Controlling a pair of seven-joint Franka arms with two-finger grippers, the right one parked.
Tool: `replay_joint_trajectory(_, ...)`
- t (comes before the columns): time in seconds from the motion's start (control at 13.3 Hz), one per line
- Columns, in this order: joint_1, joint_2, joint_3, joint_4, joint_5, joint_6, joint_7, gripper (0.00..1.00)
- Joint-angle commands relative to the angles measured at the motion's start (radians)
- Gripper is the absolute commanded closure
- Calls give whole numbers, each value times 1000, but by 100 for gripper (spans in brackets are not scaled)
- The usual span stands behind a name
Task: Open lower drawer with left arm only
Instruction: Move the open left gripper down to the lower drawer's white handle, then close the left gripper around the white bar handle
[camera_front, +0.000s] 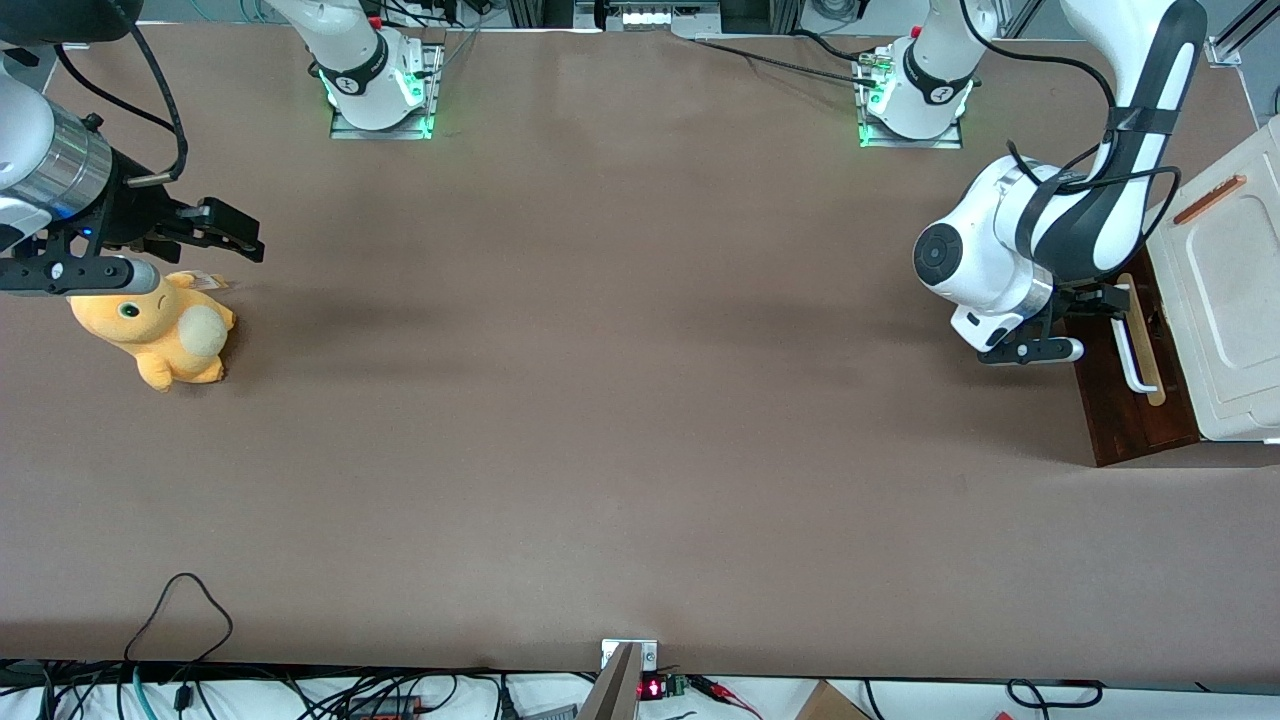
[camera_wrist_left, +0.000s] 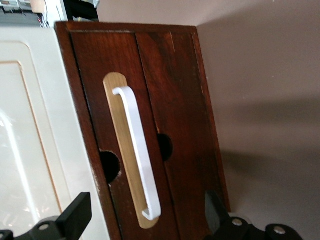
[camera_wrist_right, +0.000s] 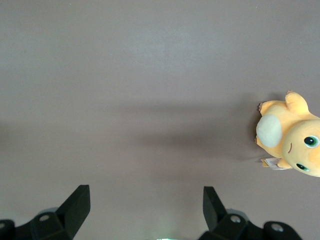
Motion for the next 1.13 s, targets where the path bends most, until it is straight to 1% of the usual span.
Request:
replay_joint_trajectory(0.0, -3, -4, 10, 16, 45, 3, 54, 0)
replay_joint_trajectory(0.08, -3, 4, 11, 12, 48, 3, 47, 0)
replay_joint_trajectory(0.15, -3, 19, 11, 7, 80, 3, 35, 0)
replay_joint_trajectory(0.23, -3, 40, 11, 2, 147, -1, -13, 0)
replay_joint_trajectory(0.45, -3, 94, 13, -10, 246, -49, -129, 0)
replay_joint_trajectory(0.6, -3, 149, 14, -34, 353, -102, -246, 0)
replay_joint_trajectory(0.68, -3, 169, 20, -44, 384, -121, -286, 0)
replay_joint_trajectory(0.9, -1, 186, 30, -48, 393, -132, -297, 1)
replay_joint_trajectory(0.98, -1, 192, 30, -60, 398, -141, -309, 3)
replay_joint_trajectory(1.05, 0, 195, 30, -68, 424, -164, -326, 6)
